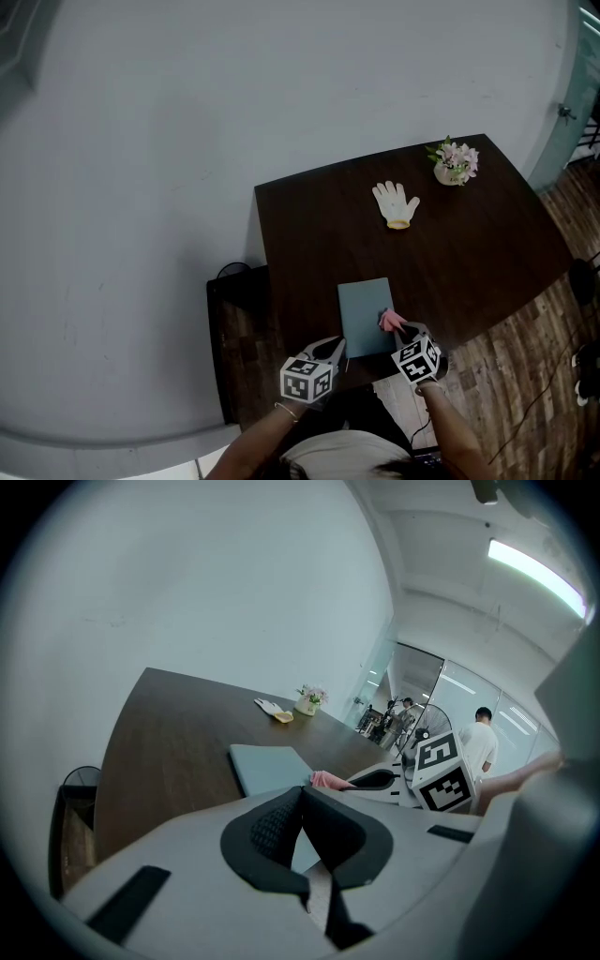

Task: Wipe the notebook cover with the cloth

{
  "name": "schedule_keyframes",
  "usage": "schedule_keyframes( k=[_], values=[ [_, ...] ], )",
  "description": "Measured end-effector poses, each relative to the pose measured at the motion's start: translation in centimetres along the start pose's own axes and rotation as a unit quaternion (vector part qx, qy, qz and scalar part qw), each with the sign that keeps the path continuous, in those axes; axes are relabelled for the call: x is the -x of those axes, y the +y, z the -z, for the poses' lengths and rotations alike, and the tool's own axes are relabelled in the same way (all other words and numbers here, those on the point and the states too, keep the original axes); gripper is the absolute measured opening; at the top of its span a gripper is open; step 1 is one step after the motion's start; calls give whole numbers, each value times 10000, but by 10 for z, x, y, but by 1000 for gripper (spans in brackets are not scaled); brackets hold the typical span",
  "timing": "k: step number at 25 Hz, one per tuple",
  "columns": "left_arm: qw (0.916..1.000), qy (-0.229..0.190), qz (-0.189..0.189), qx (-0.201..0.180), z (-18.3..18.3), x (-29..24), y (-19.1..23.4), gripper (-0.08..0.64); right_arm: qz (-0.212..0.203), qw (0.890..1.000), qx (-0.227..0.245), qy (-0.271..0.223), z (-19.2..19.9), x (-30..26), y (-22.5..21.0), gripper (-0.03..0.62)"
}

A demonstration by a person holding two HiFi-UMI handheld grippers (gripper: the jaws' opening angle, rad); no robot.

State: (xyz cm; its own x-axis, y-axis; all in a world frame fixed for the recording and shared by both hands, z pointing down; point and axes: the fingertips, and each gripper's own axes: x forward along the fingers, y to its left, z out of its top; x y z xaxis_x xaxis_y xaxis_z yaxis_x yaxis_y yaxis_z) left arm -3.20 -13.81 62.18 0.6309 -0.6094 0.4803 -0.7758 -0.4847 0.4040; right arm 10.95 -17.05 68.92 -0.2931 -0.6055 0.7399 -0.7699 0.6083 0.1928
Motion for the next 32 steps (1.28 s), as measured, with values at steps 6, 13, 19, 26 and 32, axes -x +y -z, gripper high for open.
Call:
schedule_keyframes(
  k=[6, 13, 19, 26, 32],
  values=[
    [10000, 20, 75, -27, -1, -2, -3, 18, 190, 9996, -217, 6, 4, 8, -13, 37],
    [10000, -4, 94, -33, -2, 1, -1, 18, 202, 9985, -194, -476, -27, 25, -7, 37],
    [10000, -65, 36, -13, -2, 10, 6, 18, -152, 9964, -18, -828, -58, 30, 30, 37],
    [9998, -148, -103, 69, -3, 23, 19, 18, -645, 9935, 367, -866, -73, 23, 81, 37],
    [9995, -188, -202, 144, -3, 30, 32, 18, -1086, 9898, 554, -740, -70, 10, 118, 37]
  ],
)
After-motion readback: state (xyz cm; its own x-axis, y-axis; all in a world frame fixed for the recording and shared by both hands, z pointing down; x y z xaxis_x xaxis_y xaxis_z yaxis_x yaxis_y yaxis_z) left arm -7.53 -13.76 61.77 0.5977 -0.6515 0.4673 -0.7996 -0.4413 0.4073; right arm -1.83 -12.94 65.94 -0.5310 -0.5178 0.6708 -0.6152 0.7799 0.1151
